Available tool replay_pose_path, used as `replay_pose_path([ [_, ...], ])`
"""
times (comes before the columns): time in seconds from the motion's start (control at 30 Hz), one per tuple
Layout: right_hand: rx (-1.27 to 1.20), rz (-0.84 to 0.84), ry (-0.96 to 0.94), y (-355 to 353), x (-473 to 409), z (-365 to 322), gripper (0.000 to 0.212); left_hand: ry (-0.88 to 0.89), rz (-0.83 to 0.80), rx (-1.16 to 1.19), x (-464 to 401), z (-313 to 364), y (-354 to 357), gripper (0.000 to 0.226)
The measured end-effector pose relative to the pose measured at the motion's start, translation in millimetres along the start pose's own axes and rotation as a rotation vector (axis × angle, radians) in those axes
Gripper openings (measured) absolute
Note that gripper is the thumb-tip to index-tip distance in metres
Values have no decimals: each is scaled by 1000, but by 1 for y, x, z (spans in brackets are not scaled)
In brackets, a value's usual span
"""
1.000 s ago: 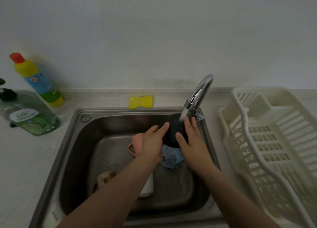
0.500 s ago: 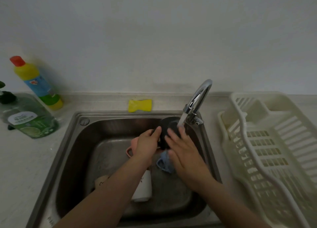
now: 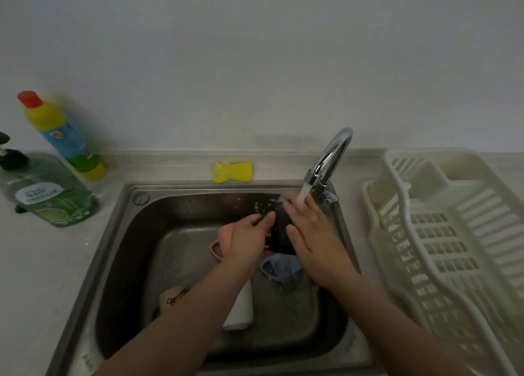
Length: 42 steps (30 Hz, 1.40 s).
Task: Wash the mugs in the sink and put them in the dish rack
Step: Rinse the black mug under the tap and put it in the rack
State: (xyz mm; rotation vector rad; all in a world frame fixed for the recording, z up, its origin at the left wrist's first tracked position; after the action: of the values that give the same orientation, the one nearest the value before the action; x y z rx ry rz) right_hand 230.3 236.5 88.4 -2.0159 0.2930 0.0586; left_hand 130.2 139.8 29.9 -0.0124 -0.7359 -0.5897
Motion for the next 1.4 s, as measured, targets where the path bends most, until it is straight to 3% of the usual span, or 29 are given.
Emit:
replay_pose_path([
  [0.1, 89, -100, -160, 14, 24, -13, 57, 27, 2, -30, -4, 0, -4, 19],
  [0.27, -34, 9, 29, 1, 2, 4, 64, 38, 29, -32, -2, 2, -3, 27],
  [0.4, 16, -80, -114, 15, 28, -17, 62, 47, 24, -20, -7, 3, -7, 20],
  [0.53, -102, 21, 132, 1, -5, 10, 64, 48, 54, -23, -6, 1, -4, 24],
  [0.67, 50, -81, -95, 18, 24, -22, 64, 93, 90, -85, -8, 6, -8, 25],
  [0.83, -61, 7, 36, 7, -1, 0, 62, 81, 140, -103, -9, 4, -12, 29],
  [0.93, 49, -118, -116, 19, 22, -25, 61, 68, 111, -57, -10, 4, -17, 24],
  [1.0, 35, -113, -149, 18, 19, -18, 61, 52, 57, -37, -10, 1, -15, 25],
  [1.1, -82, 10, 28, 4, -8, 4, 63, 22, 32, -9, -8, -1, -10, 27],
  [1.27, -74, -71, -92, 18, 31, -19, 67, -14, 29, 32, -10, -4, -15, 19],
  [1.4, -310, 80, 196, 7, 0, 8, 52, -17, 12, 8, -7, -4, -4, 19],
])
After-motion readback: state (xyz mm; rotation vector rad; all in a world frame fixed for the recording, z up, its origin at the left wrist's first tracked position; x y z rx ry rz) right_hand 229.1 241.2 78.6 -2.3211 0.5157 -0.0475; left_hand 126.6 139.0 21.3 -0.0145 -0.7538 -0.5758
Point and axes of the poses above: each hand's wrist, its own x-axis away from the middle knuckle, its own y-axis out of the palm, z = x × y, the point moved 4 cm from there along -x, towards the middle knuckle, and after that the axes turned 11 degrees about -y, right-handed, at the moved point
